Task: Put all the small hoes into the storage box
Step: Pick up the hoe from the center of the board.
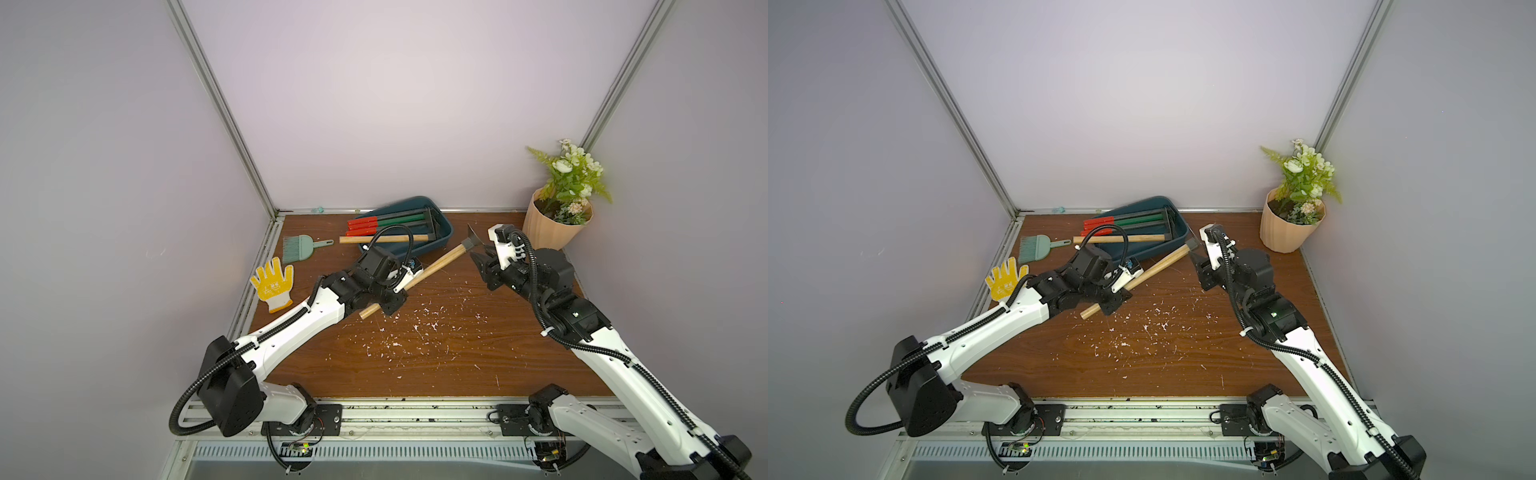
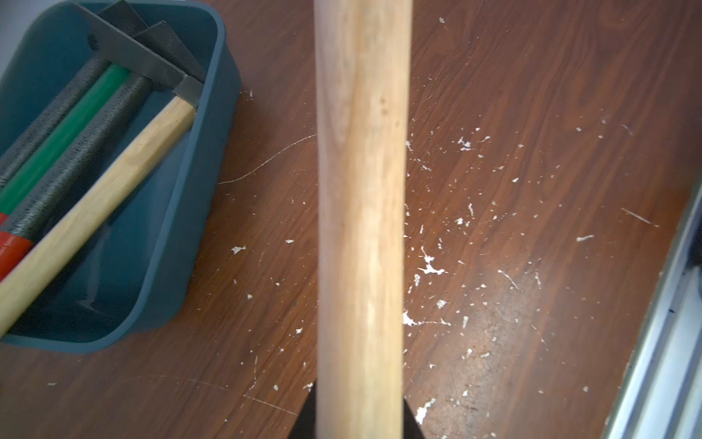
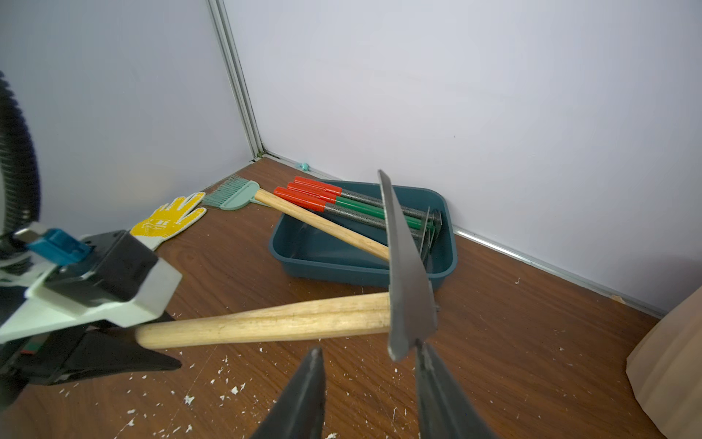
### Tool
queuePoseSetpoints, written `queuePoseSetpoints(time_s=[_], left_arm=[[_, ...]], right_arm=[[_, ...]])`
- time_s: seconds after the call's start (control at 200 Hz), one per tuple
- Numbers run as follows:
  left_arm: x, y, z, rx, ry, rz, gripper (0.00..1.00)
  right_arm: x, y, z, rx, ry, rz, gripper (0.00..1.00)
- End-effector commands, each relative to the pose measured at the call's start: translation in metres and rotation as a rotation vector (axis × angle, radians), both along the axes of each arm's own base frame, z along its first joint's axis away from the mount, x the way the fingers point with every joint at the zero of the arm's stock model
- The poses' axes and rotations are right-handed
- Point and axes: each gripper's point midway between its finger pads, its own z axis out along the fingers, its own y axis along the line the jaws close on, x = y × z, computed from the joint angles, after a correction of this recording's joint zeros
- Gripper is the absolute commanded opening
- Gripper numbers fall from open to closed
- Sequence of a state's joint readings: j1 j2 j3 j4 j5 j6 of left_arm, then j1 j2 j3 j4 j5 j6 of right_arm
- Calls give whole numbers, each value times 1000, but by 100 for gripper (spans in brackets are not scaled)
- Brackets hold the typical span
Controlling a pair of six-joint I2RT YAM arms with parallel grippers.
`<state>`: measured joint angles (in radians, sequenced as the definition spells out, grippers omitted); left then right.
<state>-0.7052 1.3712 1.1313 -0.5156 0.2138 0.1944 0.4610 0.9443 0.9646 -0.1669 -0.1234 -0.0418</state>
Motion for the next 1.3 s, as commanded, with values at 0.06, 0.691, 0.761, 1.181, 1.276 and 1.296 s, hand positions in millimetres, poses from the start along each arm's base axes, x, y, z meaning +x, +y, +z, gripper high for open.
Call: queuePoseSetpoints(time_s=[0.06, 0.691, 0.761, 1.181, 1.276, 1.296], left_arm=[[-4, -16, 42, -134, -42, -71, 0], [-21, -20, 46, -157, -6, -150, 0], [-22, -20, 44, -156, 0, -152, 0], [22, 2, 48, -102, -174, 102, 51], [48, 37, 66, -9, -381, 354, 92], [52, 46, 71, 9, -428, 418, 98]], right_arm=[[2, 0, 33, 12, -119, 8, 41], [19, 2, 30, 28, -104, -18, 17], [20, 1, 30, 31, -101, -22, 6], [46, -2, 15, -37, 8, -102, 0], [61, 1, -1, -80, 62, -118, 0], [65, 3, -5, -93, 75, -120, 0]])
